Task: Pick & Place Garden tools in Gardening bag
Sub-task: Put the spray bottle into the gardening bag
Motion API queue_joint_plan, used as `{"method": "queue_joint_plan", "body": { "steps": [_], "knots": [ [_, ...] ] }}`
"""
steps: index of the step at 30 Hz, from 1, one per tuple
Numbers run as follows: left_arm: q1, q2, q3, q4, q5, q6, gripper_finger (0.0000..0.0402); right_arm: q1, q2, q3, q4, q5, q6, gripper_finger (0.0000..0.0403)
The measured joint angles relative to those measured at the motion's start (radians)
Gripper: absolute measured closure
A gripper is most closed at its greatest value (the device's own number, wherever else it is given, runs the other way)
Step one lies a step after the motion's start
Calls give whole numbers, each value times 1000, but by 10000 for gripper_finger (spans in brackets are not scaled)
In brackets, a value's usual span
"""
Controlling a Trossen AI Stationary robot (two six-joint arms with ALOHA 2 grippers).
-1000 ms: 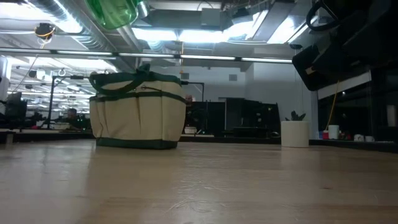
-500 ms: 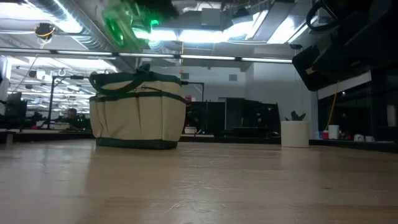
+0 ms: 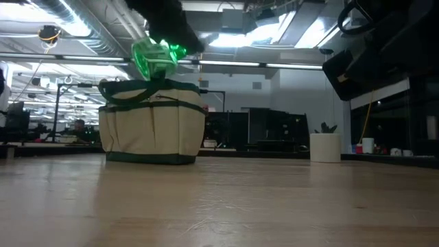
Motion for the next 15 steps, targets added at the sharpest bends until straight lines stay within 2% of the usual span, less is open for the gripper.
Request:
{"method": "queue_joint_plan", "body": {
  "steps": [6,9,15],
  "knots": [
    [52,-1,-86,8,33,-64,275,0,0,0,-1,0,0,245],
    [49,-12,-111,14,69,-86,275,0,0,0,1,0,0,245],
    [48,-58,-160,17,65,-182,274,0,0,0,1,0,0,245]
  ]
}}
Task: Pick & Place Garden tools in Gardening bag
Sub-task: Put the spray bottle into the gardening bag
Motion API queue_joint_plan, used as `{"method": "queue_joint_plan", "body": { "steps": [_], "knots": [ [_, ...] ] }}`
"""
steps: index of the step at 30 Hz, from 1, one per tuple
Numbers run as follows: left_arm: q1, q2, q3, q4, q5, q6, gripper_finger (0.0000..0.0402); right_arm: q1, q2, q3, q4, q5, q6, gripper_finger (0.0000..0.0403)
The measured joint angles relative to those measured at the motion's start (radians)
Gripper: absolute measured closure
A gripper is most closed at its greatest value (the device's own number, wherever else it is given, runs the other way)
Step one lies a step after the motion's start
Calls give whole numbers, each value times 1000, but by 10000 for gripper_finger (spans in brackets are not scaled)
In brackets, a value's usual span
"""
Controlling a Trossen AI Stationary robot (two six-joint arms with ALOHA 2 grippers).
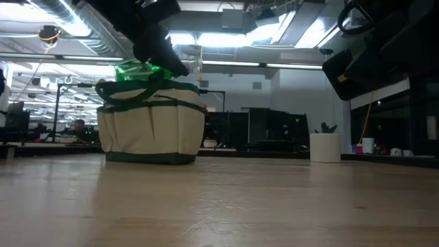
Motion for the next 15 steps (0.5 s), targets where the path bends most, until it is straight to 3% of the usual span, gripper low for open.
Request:
{"method": "queue_joint_plan", "body": {
  "steps": [8,15],
  "knots": [
    [12,-43,-79,-57,20,-97,269,0,0,0,0,0,0,245],
    [12,-46,-93,-63,159,-106,259,0,0,0,0,0,0,245]
  ]
}}
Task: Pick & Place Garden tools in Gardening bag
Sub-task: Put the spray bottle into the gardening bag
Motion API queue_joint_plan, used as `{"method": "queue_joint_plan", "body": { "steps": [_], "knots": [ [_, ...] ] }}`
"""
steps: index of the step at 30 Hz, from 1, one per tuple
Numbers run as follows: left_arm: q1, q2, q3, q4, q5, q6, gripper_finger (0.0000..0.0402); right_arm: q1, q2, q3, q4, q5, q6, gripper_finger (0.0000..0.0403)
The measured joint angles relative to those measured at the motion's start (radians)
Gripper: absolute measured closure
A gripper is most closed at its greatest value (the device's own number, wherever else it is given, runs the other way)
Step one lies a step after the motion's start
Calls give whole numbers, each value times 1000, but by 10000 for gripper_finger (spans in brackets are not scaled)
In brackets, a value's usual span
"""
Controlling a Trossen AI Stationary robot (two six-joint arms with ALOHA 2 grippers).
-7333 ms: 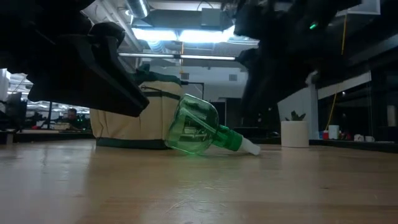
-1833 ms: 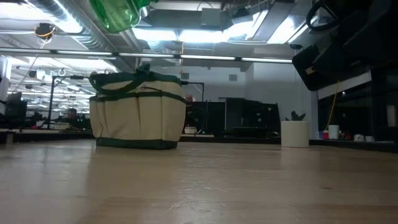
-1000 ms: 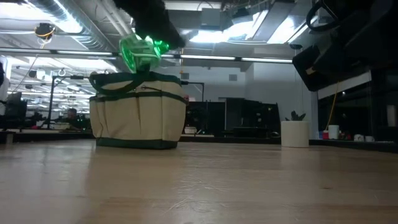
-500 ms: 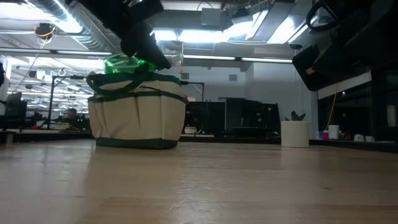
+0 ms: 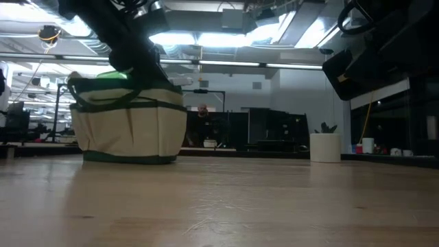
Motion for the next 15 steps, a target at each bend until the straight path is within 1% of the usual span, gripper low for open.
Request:
{"method": "queue_joint_plan", "body": {
  "steps": [3,8,11,15],
  "knots": [
    [0,0,0,-2,24,-9,255,0,0,0,0,0,0,245],
    [0,-3,-1,-6,25,-60,245,0,0,0,0,0,0,245],
    [-2,-24,-1,-8,50,-63,231,0,0,0,0,0,0,244],
    [-3,-80,-1,-8,53,-80,205,0,0,0,0,1,0,244]
  ]
}}
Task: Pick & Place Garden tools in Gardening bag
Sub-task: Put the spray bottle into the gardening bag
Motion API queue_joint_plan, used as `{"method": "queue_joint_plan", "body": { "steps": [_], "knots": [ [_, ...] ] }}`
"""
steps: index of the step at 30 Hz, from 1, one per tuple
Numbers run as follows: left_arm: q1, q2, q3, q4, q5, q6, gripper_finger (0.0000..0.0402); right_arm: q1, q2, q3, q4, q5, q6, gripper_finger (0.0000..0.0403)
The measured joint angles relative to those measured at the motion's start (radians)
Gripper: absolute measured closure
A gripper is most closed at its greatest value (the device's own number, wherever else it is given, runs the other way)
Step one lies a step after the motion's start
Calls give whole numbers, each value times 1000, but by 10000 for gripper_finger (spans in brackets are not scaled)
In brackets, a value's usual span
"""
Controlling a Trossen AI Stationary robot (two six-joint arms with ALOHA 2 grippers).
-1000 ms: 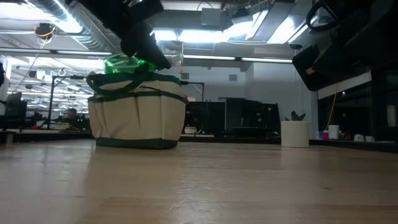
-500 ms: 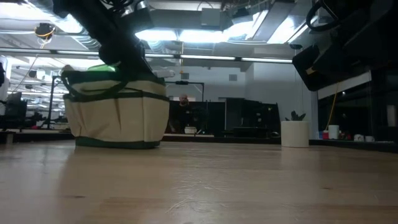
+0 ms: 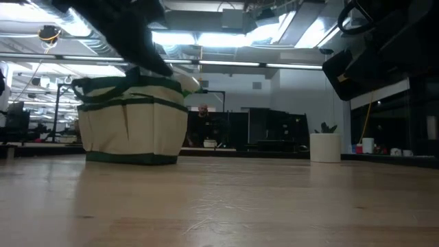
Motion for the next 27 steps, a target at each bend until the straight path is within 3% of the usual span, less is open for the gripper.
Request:
{"method": "queue_joint_plan", "body": {
  "steps": [8,11,16,19,23,27],
  "knots": [
    [0,-135,0,-39,12,-82,163,0,0,0,0,1,0,244],
    [0,-174,0,-113,-64,-127,167,0,0,0,0,1,0,244],
    [0,-202,0,-305,-247,-191,199,0,0,0,0,1,0,244],
    [3,-186,0,-377,-227,-217,229,0,0,0,0,1,0,244],
    [2,-142,3,-406,-128,-241,268,0,0,0,-4,0,0,245],
    [3,-71,6,-445,-151,-241,298,0,0,0,-4,0,0,245]
  ]
}}
